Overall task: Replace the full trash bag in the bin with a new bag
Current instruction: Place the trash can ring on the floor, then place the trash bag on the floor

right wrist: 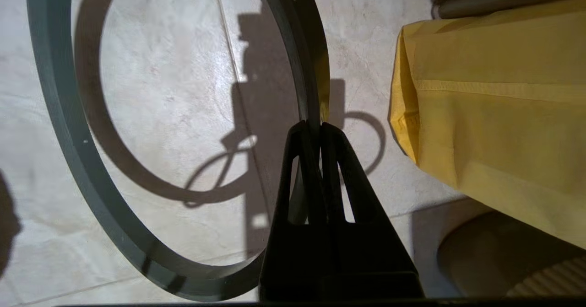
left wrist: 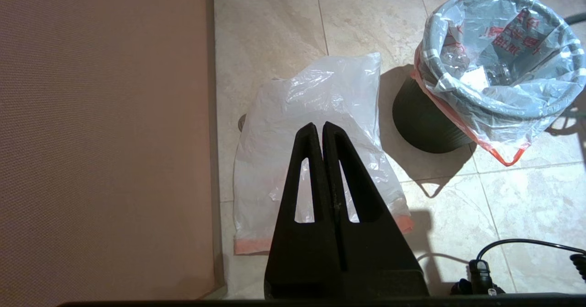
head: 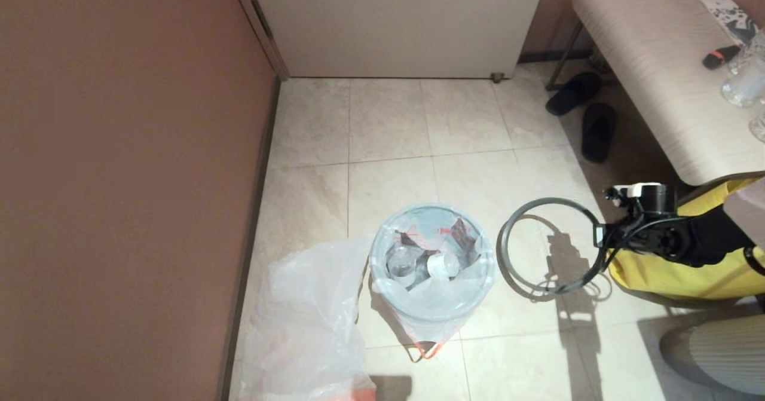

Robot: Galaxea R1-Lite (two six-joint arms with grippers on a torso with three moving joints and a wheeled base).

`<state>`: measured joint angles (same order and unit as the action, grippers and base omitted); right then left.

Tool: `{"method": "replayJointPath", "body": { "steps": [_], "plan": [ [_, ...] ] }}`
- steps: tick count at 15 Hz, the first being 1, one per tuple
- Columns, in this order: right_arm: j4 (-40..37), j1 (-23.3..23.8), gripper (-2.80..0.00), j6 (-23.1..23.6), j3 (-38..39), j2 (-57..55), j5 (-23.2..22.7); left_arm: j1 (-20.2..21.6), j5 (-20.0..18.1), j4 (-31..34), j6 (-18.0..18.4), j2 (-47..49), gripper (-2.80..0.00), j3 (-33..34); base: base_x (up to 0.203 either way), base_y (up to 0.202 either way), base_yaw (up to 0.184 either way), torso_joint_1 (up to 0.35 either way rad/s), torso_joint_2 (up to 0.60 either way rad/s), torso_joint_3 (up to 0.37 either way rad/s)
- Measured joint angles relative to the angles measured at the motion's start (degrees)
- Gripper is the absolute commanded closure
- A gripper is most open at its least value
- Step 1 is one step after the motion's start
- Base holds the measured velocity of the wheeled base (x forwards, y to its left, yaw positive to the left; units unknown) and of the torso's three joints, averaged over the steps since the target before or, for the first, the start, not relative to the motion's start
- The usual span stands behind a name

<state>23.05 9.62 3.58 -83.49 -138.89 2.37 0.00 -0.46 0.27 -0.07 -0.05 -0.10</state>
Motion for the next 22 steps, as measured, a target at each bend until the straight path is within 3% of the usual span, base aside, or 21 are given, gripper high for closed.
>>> {"method": "replayJointPath", "body": {
  "steps": [3, 4, 8, 11, 20, 21, 22],
  "plan": [
    [1.1, -0.6, 0.0, 2.1, -6.7, -10.3, 0.2, 0.0, 0.0, 0.0, 0.0, 0.0, 0.0, 0.0, 0.0, 0.0, 0.0, 0.0, 0.0, 0.0],
    [1.2, -0.7, -2.8, 2.8, -9.0, -12.9, 0.3, 0.0, 0.0, 0.0, 0.0, 0.0, 0.0, 0.0, 0.0, 0.0, 0.0, 0.0, 0.0, 0.0],
    [1.3, -1.0, -2.8, 4.4, -13.2, -19.2, 1.3, 0.0, 0.0, 0.0, 0.0, 0.0, 0.0, 0.0, 0.0, 0.0, 0.0, 0.0, 0.0, 0.0],
    [1.2, -1.2, -2.8, 4.4, -10.6, -17.8, 2.6, 0.0, 0.0, 0.0, 0.0, 0.0, 0.0, 0.0, 0.0, 0.0, 0.0, 0.0, 0.0, 0.0],
    [3.6, -3.2, -2.8, 3.5, 25.6, 10.3, 4.8, 0.0, 0.0, 0.0, 0.0, 0.0, 0.0, 0.0, 0.0, 0.0, 0.0, 0.0, 0.0, 0.0],
    [4.0, -3.7, 0.0, 2.6, 28.7, 13.8, 4.9, 0.0, 0.0, 0.0, 0.0, 0.0, 0.0, 0.0, 0.0, 0.0, 0.0, 0.0, 0.0, 0.0],
    [4.1, -4.4, 0.0, 1.2, 31.9, 17.1, 4.9, 0.0, 0.0, 0.0, 0.0, 0.0, 0.0, 0.0, 0.0, 0.0, 0.0, 0.0, 0.0, 0.0]
  ]
}}
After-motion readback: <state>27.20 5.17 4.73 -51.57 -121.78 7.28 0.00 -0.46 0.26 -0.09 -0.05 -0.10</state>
